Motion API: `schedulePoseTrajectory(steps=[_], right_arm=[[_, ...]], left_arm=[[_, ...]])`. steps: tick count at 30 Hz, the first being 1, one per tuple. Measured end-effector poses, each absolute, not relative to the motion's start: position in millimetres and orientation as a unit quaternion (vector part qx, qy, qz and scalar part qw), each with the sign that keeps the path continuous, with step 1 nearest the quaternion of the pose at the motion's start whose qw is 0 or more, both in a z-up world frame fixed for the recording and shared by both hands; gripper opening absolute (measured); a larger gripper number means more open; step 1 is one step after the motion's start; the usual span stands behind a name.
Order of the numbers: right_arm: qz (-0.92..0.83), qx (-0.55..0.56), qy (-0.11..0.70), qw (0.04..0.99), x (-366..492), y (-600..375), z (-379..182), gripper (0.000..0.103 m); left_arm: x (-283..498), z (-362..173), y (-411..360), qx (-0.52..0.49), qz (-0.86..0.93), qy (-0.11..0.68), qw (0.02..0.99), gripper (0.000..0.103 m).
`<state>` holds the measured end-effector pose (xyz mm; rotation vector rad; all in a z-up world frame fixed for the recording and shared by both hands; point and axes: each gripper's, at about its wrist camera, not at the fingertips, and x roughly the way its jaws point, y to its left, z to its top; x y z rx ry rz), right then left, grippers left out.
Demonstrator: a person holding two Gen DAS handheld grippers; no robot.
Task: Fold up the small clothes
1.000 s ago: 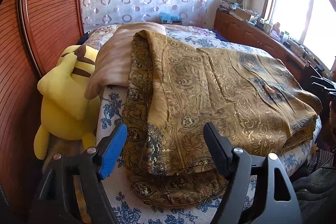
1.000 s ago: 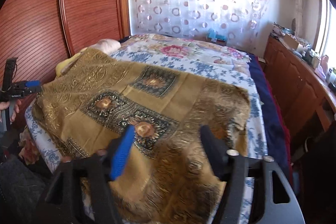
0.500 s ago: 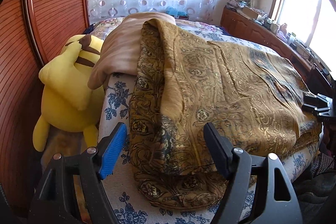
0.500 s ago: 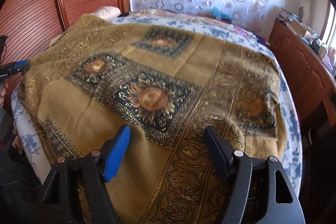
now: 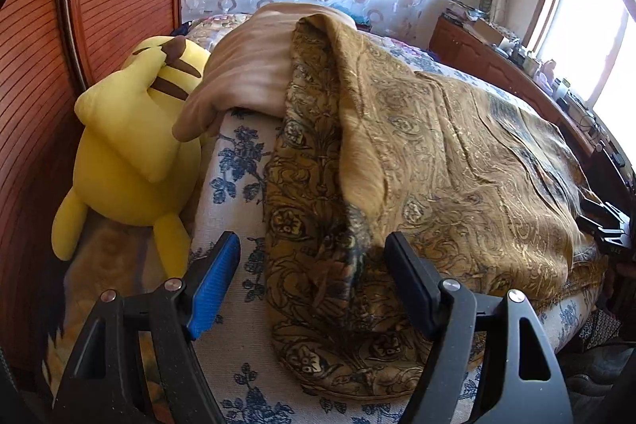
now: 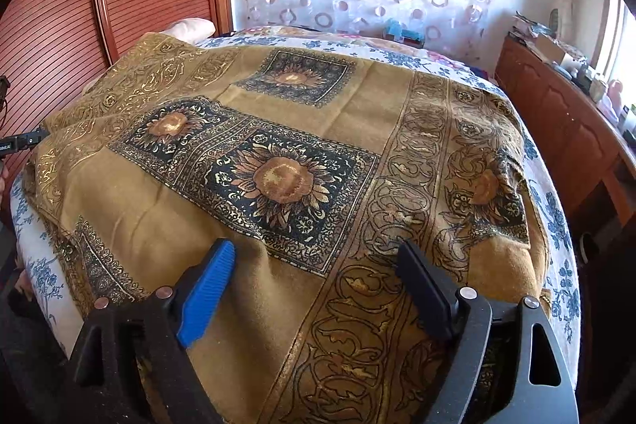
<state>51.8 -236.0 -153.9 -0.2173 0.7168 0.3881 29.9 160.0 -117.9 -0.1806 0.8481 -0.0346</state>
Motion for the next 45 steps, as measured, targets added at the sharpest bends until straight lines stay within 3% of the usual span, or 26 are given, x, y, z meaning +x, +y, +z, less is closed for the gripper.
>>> schedulePoseTrajectory(steps=[6,7,8,10,11,13,16,28,45], right_arm=[[0.189,-0.105,0.347,0.913,49.8,-237.5,-154.0,0.086],[0.189,-0.105,0.347,0.913,50.0,-237.1,-154.0,0.086],[0.188,-0.105,0.347,0.913,49.7,-236.9,-154.0,0.086],[0.188,-0.105,0.347,0.913,50.1,-237.2,-153.8,0.086],[0.189,-0.105,0.347,0.913,50.3,-237.3,-153.8,0.086],[0.188,-0.105,0.347,0.913,49.7,-237.2,-154.1,0.086],[0.189,-0.105,0.347,0.913,49.4,-237.5,-154.1,0.086],[0.181,-0.09,0.348,0.915,45.2,-255.9,-145.9,0.086],[0.134,-0.054,0.319,0.937,10.2,-327.6,-133.0,0.086]], left_arm=[[28.9,-120.2,162.9,-0.109,-0.027,0.404,0.908,0.076],[28.9,-120.6,161.8,-0.109,-0.03,0.402,0.908,0.072],[28.8,-120.3,161.1,-0.108,-0.032,0.401,0.909,0.067],[28.6,-119.9,158.2,-0.11,-0.04,0.401,0.909,0.047],[28.4,-119.4,155.9,-0.109,-0.045,0.4,0.909,0.043],[28.3,-118.5,152.5,-0.113,-0.062,0.398,0.909,0.019],[27.8,-108.8,147.1,-0.114,-0.068,0.383,0.914,0.007],[46.1,-1.5,61.3,-0.08,-0.182,0.273,0.941,0.006],[96.8,54.3,-119.1,0.017,-0.339,0.265,0.903,0.006]])
